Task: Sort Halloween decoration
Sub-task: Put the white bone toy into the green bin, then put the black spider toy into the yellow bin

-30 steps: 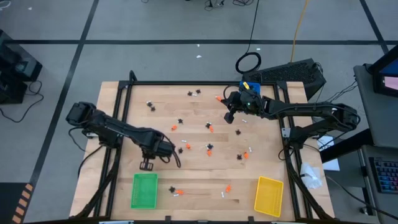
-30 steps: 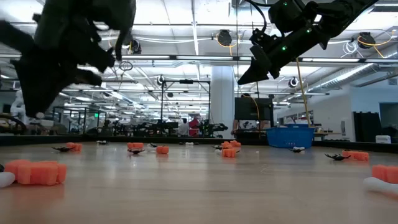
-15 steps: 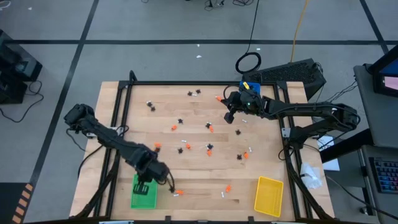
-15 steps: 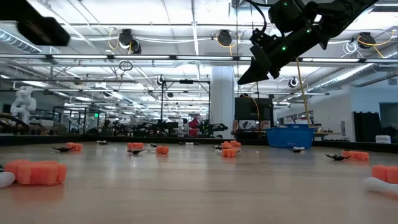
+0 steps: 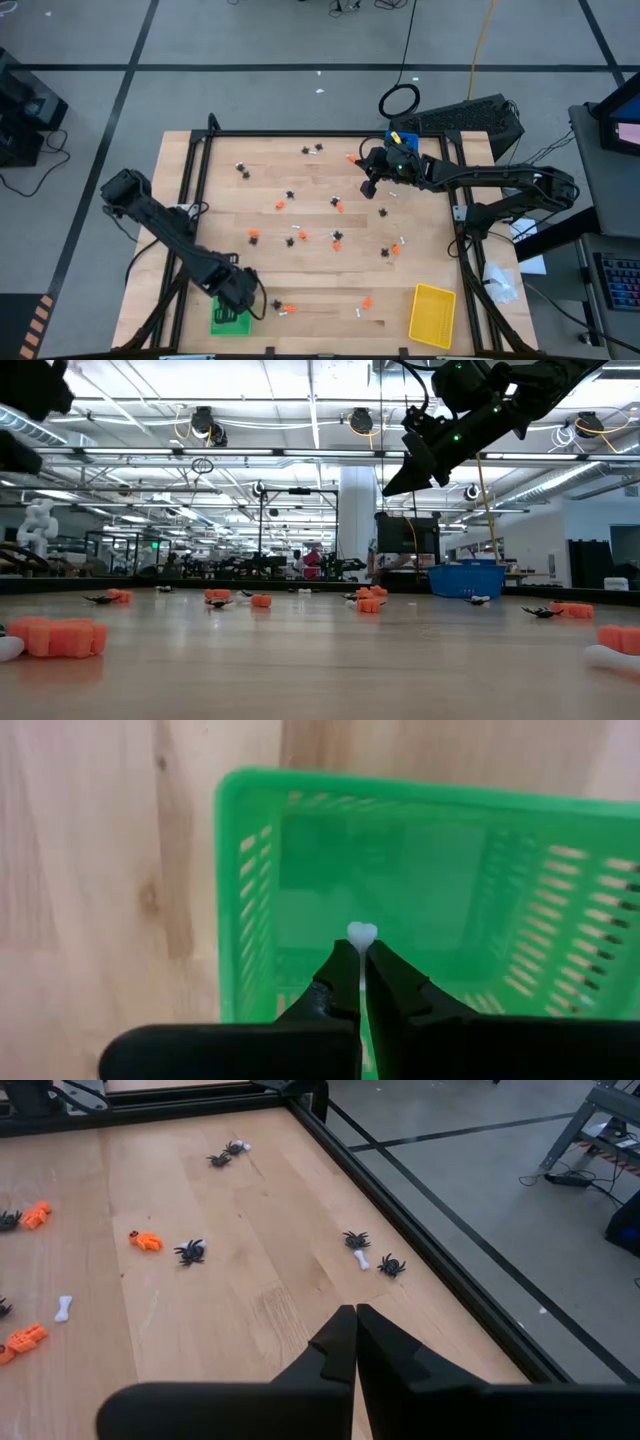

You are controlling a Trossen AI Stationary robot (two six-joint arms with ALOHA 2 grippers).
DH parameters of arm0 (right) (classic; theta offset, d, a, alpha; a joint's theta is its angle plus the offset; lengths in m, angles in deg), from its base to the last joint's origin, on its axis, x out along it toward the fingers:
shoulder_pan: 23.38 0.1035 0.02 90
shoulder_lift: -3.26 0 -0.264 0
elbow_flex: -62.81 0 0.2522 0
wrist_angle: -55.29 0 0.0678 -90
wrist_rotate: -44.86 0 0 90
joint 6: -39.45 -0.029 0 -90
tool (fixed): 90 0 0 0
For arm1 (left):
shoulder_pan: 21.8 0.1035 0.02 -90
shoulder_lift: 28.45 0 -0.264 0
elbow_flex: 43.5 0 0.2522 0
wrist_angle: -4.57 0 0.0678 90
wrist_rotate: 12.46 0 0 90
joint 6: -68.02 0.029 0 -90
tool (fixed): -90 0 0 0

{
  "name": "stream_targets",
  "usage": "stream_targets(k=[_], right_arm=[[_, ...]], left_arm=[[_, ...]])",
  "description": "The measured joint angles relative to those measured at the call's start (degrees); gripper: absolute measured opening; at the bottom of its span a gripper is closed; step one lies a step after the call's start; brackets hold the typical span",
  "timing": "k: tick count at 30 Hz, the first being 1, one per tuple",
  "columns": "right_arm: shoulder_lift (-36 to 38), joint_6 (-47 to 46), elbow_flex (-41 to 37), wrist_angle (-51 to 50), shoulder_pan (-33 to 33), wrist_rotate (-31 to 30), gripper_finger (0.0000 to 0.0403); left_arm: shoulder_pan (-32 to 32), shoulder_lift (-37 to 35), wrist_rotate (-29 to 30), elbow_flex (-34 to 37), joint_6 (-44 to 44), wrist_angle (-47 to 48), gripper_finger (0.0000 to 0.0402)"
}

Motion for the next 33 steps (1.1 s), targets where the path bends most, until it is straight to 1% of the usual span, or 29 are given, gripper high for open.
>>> stream_targets(k=[3,6,8,13,19,22,24,27,30,33], right_arm=[[0.0,-0.02,0.0,0.0,0.0,0.0,0.0004],[0.0,-0.02,0.0,-0.02,0.0,0.02,0.0004],[0.02,-0.05,0.0,0.0,0.0,0.02,0.0004],[0.0,-0.21,0.0,0.02,-0.01,0.02,0.0004],[0.0,-0.24,0.0,0.0,0.0,0.02,0.0004],[0.0,-0.24,0.0,0.04,-0.01,0.0,0.0004],[0.02,-0.5,0.0,0.37,-0.01,-0.17,0.0004],[0.02,-1.13,0.0,1.25,-0.02,-0.14,0.0004],[0.0,-1.28,0.0,1.3,0.04,-0.11,0.0004],[0.01,-1.06,0.0,1.33,0.26,-0.13,0.0004]], left_arm=[[-0.14,0.0,1.01,2.49,-1.75,-4.48,0.0],[-0.14,0.02,3.42,3.4,-1.98,-5.8,0.0],[-0.16,0.02,4.02,3.41,-1.96,-6.48,0.0002],[-0.18,0.0,4.11,3.45,-2.0,-5.97,0.0032],[-0.14,0.0,2.41,3.45,-1.87,-5.71,0.0074],[-0.03,0.0,-1.66,3.16,1.05,-4.71,0.0082],[-0.05,0.0,-5.21,2.02,4.13,-2.42,0.0081],[-0.07,0.0,-7.25,-0.97,9.28,3.19,0.0067],[0.58,-0.75,-6.82,-4.33,15.06,7.19,0.0045],[2.58,-3.33,-4.11,-5.73,19.12,6.92,0.0019]])
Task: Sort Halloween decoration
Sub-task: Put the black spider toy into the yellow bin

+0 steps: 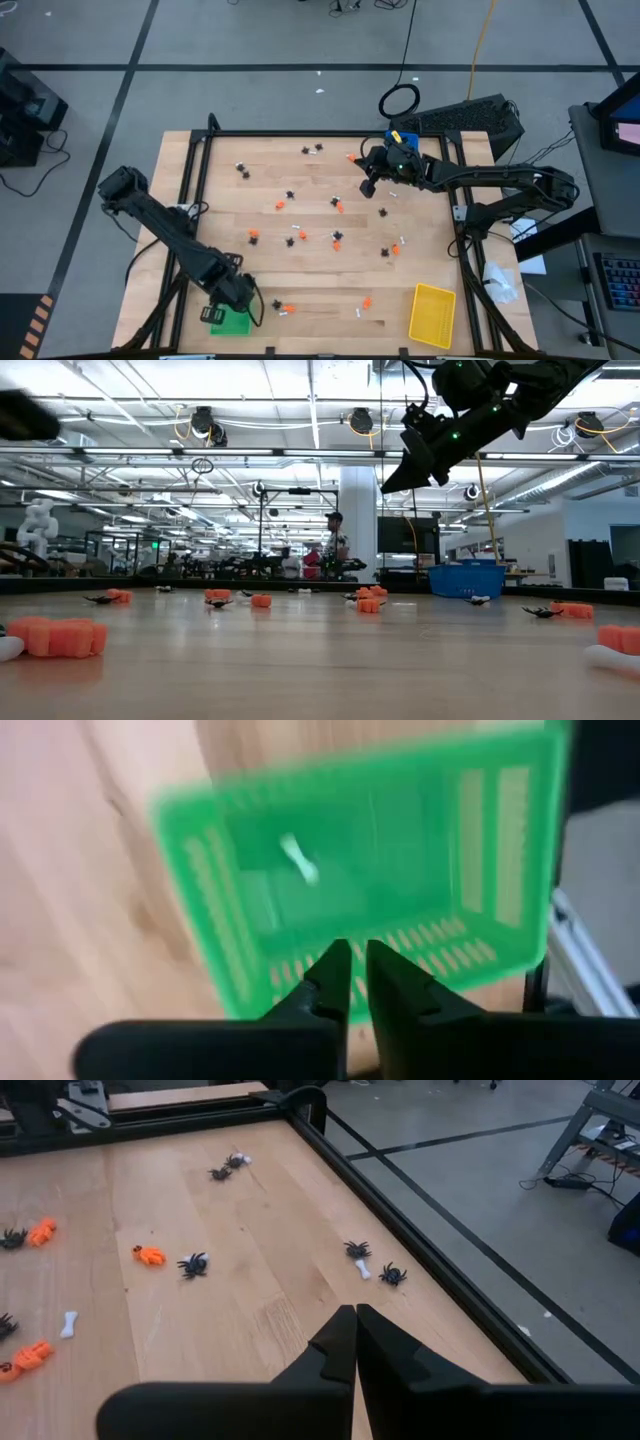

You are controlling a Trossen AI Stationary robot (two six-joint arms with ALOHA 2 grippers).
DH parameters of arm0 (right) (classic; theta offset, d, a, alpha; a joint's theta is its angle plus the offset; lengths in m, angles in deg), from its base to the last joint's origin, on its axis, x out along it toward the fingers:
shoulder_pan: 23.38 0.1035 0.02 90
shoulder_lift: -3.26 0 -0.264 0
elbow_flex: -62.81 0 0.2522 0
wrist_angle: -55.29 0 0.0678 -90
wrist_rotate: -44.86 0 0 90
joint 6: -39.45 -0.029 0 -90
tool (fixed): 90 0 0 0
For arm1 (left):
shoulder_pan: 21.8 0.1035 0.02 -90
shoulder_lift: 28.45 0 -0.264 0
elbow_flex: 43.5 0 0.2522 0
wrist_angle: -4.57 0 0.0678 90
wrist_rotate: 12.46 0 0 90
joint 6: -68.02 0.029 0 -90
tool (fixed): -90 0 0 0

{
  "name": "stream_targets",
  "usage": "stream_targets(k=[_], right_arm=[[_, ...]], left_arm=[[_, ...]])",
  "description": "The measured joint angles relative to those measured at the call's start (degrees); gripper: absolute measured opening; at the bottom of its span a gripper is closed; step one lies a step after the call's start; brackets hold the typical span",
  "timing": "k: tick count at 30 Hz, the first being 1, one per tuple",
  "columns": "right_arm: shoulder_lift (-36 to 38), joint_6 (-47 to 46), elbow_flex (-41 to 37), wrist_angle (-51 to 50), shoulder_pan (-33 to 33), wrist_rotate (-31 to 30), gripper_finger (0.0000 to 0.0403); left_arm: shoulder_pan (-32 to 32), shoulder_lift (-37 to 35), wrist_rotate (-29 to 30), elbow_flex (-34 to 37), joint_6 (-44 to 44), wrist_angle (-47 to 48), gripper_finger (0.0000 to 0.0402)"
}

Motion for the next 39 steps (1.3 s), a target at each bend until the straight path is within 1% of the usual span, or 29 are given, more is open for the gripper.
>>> stream_targets(k=[2,6,9,13,16,21,24,28,30,32,35,39], right_arm=[[-0.01,0.66,0.0,-0.01,0.47,-0.02,0.0004],[0.0,1.32,0.0,-0.27,2.21,0.0,0.0004],[-0.01,1.31,0.0,-1.62,3.91,0.0,0.0004],[0.83,-0.78,0.0,-6.79,7.05,-0.83,0.0004],[2.23,-2.14,0.0,-11.97,9.8,-3.09,0.0004],[5.15,-6.95,0.02,-21.88,13.79,-2.54,0.0004],[5.73,-11.85,0.45,-28.45,16.13,0.71,0.0004],[4.76,-18.12,1.74,-35.08,19.75,5.32,0.0006],[3.89,-20.74,1.75,-36.94,21.39,8.0,0.0015],[2.53,-23.27,1.75,-37.9,23.04,9.52,0.0035],[0.27,-26.22,1.75,-40.88,25.19,10.83,0.0077],[-2.95,-29.05,1.75,-42.02,27.51,13.69,0.0137]], left_arm=[[2.1,-2.3,2.98,0.0,2.53,-2.11,0.0005],[6.64,-5.8,7.33,0.0,10.4,-7.82,0.0003],[10.35,-7.14,7.56,1.89,16.9,-16.24,0.0001],[15.01,-7.14,7.51,7.88,23.7,-29.26,0.0001],[18.13,-7.12,7.09,14.53,25.5,-41.8,0.0001],[21.74,-7.04,5.2,25.48,25.53,-64.52,0.0001],[23.31,-7.08,5.22,30.43,25.59,-76.15,0.0001],[25.12,-7.14,7.42,34.66,25.68,-86.45,0.0001],[25.8,-7.12,7.83,36.34,25.68,-90.1,0.0001],[26.21,-7.12,7.92,37.69,25.72,-92.73,0.0001],[26.44,-7.11,7.98,38.84,25.92,-93.39,0.0001],[26.39,-7.1,8.34,39.1,26.07,-93.58,0.0001]])
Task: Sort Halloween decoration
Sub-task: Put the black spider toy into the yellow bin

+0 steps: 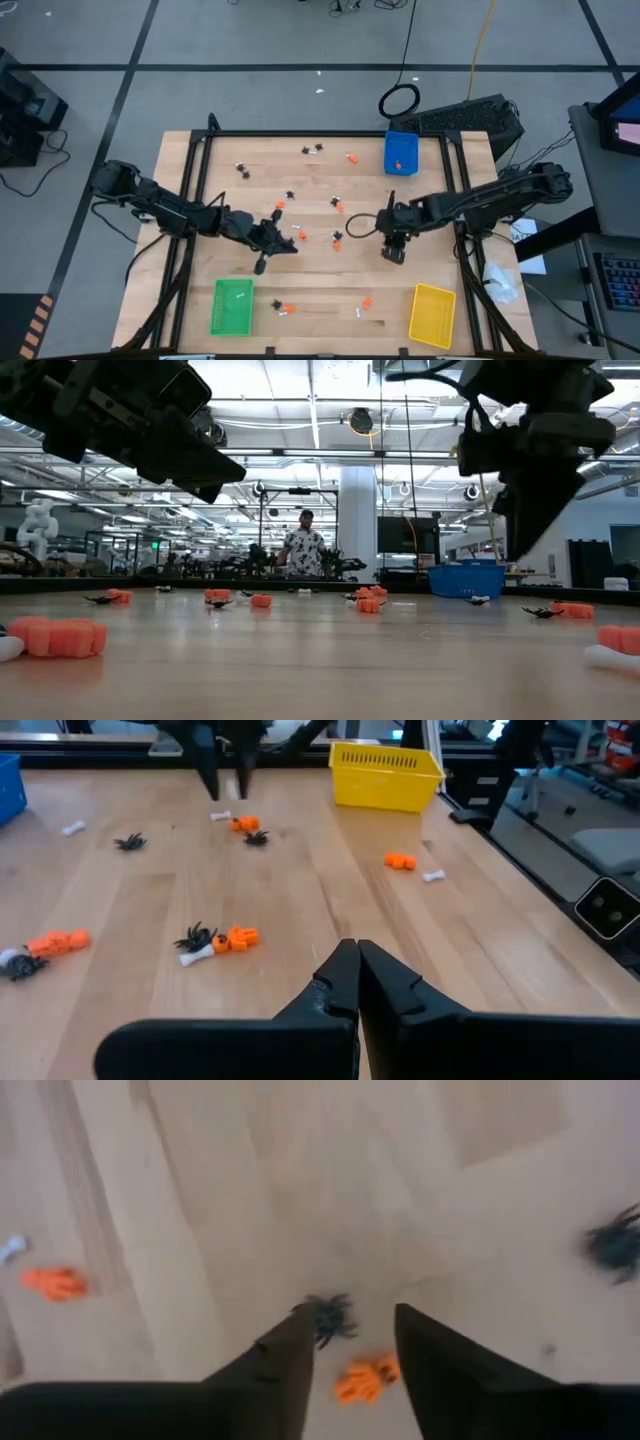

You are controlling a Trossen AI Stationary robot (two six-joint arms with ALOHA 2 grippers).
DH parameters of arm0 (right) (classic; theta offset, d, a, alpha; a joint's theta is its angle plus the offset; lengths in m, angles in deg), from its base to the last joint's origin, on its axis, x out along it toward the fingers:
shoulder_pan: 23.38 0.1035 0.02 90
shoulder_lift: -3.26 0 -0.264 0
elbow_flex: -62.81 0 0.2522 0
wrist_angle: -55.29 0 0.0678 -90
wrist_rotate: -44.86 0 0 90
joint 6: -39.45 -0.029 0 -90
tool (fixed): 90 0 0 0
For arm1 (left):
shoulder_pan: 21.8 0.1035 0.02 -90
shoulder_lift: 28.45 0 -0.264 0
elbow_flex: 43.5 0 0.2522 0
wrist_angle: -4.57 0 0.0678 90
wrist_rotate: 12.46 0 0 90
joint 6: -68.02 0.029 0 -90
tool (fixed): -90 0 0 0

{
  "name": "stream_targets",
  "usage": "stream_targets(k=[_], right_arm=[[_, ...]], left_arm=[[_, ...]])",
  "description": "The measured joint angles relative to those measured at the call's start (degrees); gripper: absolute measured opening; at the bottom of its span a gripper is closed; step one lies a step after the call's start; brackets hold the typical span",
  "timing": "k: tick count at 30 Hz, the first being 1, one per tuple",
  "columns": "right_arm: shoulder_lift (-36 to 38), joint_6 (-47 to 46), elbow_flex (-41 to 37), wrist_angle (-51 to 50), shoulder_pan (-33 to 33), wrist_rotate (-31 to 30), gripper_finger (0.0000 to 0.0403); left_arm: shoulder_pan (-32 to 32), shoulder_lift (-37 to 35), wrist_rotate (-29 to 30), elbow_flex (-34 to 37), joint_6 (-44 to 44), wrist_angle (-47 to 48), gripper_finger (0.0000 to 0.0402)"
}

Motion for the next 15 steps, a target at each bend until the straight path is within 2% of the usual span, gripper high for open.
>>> stream_targets(k=[3,6,15], right_arm=[[-2.41,-0.34,0.0,0.25,1.69,0.26,0.0172],[-4.68,-0.11,0.0,0.32,2.59,-0.02,0.0189],[-11.75,3.95,0.0,3.08,2.9,-0.45,0.0178]], left_arm=[[0.0,0.02,0.41,0.0,0.34,-0.2,0.0001],[0.0,0.02,0.46,0.0,1.01,-0.21,0.0001],[0.0,0.02,0.55,0.0,1.03,-0.25,0.0001]])
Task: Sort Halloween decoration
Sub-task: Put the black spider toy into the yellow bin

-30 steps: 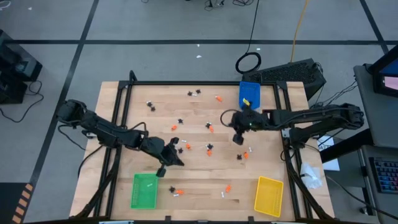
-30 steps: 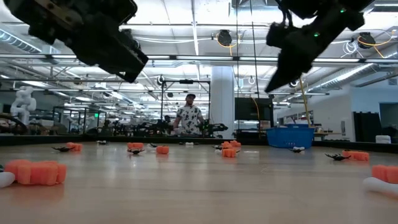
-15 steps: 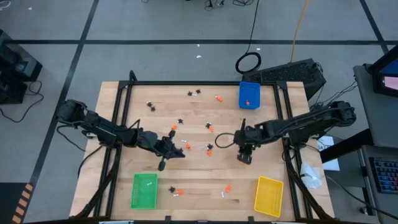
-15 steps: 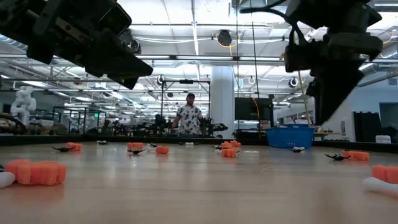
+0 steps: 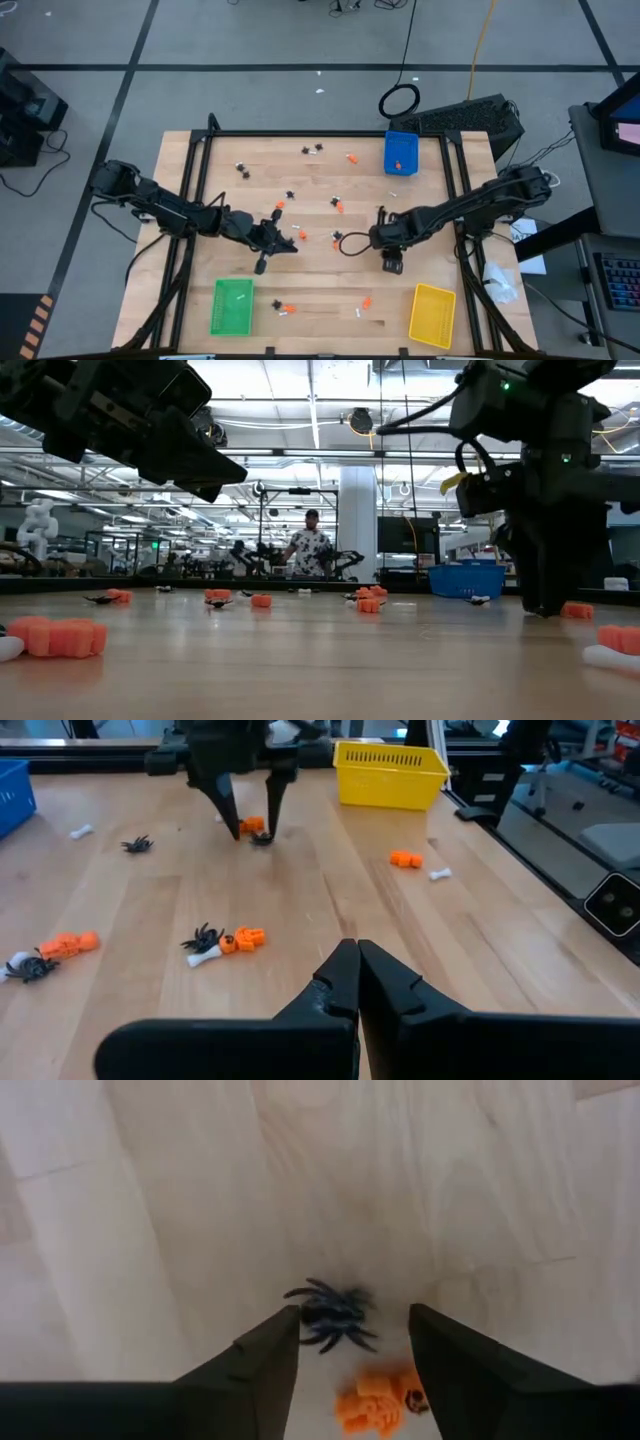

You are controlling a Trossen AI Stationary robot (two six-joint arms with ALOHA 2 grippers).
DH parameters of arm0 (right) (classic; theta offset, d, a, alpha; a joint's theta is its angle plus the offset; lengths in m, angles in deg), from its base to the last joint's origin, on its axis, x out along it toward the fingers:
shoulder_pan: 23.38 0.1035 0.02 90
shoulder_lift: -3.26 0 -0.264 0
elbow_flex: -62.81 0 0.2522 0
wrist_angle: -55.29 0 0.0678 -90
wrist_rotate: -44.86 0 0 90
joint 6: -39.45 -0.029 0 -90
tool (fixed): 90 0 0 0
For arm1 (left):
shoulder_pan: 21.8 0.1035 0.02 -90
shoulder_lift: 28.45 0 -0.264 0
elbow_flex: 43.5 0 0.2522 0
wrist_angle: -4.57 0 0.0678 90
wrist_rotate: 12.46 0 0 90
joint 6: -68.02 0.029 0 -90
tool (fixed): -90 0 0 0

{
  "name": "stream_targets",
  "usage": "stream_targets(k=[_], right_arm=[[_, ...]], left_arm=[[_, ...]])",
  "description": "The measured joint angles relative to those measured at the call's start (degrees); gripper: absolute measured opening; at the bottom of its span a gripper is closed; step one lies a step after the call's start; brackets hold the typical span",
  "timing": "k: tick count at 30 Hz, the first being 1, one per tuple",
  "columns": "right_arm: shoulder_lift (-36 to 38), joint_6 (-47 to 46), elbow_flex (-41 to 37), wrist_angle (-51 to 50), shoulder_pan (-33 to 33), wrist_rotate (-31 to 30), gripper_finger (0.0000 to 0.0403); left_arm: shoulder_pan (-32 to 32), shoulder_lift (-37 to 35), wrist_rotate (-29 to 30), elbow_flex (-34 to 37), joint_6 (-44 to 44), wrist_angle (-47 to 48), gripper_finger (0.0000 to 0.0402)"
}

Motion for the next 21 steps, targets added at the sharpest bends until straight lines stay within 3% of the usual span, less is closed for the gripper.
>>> stream_targets(k=[16,21], right_arm=[[-1.55,0.45,0.11,0.88,-0.02,-0.01,0.0099],[-1.59,0.26,0.09,1.18,-0.02,0.25,0.0093]], left_arm=[[0.0,0.0,0.11,0.0,0.0,0.0,0.0001],[0.0,0.0,0.11,0.0,0.0,0.02,0.0001]])
